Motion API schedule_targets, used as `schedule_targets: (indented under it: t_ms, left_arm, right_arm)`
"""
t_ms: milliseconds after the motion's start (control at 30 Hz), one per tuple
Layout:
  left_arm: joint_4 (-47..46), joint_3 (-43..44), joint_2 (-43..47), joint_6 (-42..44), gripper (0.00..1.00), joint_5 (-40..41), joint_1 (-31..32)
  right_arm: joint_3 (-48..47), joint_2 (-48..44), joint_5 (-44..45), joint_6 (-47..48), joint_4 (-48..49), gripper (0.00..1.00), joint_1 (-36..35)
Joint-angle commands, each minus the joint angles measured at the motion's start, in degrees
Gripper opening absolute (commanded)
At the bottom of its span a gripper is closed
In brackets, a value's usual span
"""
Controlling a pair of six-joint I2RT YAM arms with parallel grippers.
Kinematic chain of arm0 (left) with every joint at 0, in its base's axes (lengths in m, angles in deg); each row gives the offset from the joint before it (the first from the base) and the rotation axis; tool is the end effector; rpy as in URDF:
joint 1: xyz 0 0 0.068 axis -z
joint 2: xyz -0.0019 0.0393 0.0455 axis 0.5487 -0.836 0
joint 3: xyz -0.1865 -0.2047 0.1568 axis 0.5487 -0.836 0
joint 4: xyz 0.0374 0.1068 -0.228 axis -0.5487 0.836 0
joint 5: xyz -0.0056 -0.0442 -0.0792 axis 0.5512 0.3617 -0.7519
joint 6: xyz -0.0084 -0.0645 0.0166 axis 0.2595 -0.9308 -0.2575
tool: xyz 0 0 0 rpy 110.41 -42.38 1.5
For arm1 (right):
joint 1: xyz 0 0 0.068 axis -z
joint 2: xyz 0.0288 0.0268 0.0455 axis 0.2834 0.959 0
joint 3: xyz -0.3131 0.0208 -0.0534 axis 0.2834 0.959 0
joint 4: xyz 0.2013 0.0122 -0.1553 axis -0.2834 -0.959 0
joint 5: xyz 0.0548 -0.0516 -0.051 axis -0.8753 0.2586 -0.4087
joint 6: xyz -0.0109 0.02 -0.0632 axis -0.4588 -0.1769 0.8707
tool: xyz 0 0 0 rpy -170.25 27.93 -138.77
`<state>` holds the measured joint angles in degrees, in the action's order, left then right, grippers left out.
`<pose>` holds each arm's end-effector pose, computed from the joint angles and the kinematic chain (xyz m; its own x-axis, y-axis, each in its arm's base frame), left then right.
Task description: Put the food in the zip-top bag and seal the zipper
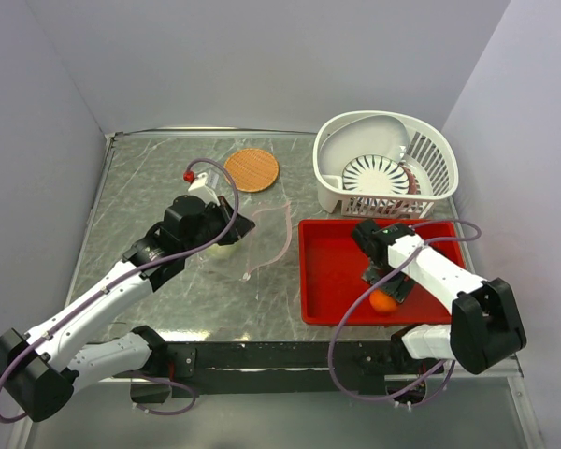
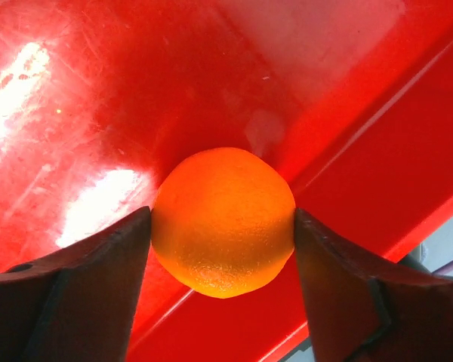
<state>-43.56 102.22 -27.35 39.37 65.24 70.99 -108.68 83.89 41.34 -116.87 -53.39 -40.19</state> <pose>0.1706 -0.1340 0.3590 -0.6441 -0.4001 -0.6520 0.2508 0.6947 -0.6741 0.1570 0.0452 0.2281 -0.7412 0.5820 -0.3346 0.6641 0.7083 -0.2393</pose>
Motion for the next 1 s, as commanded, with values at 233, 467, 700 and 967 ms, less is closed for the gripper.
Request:
schedule_targets:
  t_ms: [233, 467, 700, 967]
  left_arm:
    - [-1.8, 2.8, -2.6, -0.1, 0.01, 0.5, 0.1]
    - [-0.8, 6.0, -6.2, -0.2, 0.01, 0.5, 0.0]
    - [-0.3, 9.0, -8.8, -0.7, 0.01, 0.2, -0.1]
    - [-0.8, 11.3, -10.4, -1.3, 0.01, -1.1, -0.1]
  right_arm:
    - [-9.0, -1.3, -2.2, 9.5, 3.9, 0.10, 0.3]
    - [-21.6, -5.3, -11.9, 17.1, 14.5, 0.02, -3.3]
    - [-33.4, -1.8, -12.1, 16.1, 23.0, 0.02, -13.8]
    - [-36.4, 6.1, -13.5, 13.8, 31.6, 0.14, -19.3]
